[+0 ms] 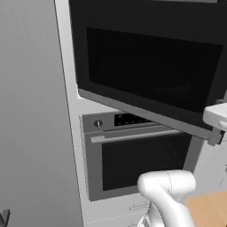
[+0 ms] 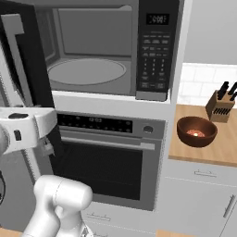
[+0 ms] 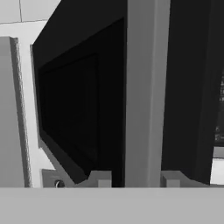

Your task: Open the microwave, place the bowl with waffle inside the microwave, then close the microwave door and turn it on.

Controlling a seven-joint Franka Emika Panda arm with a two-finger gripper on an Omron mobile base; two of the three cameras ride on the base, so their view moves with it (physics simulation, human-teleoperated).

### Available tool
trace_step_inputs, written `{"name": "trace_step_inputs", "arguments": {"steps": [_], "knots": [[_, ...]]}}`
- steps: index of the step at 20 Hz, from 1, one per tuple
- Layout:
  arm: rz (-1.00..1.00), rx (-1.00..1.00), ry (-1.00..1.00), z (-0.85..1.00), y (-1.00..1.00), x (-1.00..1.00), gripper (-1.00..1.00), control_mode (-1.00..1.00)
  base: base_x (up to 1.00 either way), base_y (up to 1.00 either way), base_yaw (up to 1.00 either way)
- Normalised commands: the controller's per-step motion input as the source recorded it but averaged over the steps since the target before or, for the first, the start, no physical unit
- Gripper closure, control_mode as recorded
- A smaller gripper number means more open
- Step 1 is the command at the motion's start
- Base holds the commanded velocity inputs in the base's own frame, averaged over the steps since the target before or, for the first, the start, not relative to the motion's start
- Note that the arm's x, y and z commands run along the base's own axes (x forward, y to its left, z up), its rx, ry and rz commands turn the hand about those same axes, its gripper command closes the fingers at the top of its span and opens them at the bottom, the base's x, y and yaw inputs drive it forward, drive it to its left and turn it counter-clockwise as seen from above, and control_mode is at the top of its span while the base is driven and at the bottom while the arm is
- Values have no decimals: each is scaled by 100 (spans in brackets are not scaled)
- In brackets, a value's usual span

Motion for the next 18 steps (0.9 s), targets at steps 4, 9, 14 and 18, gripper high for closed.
{"name": "trace_step_inputs", "arguments": {"steps": [4, 9, 14, 18], "knots": [[-6, 0, 1, 0, 100, -61, 100, -100, 0, 0, 0], [-7, 1, 0, 0, 100, -59, 100, -100, 0, 0, 0], [-2, 2, -1, 0, 100, -41, 100, -100, 0, 0, 0], [0, 7, -9, 1, 99, -18, 100, -100, 0, 0, 0]]}}
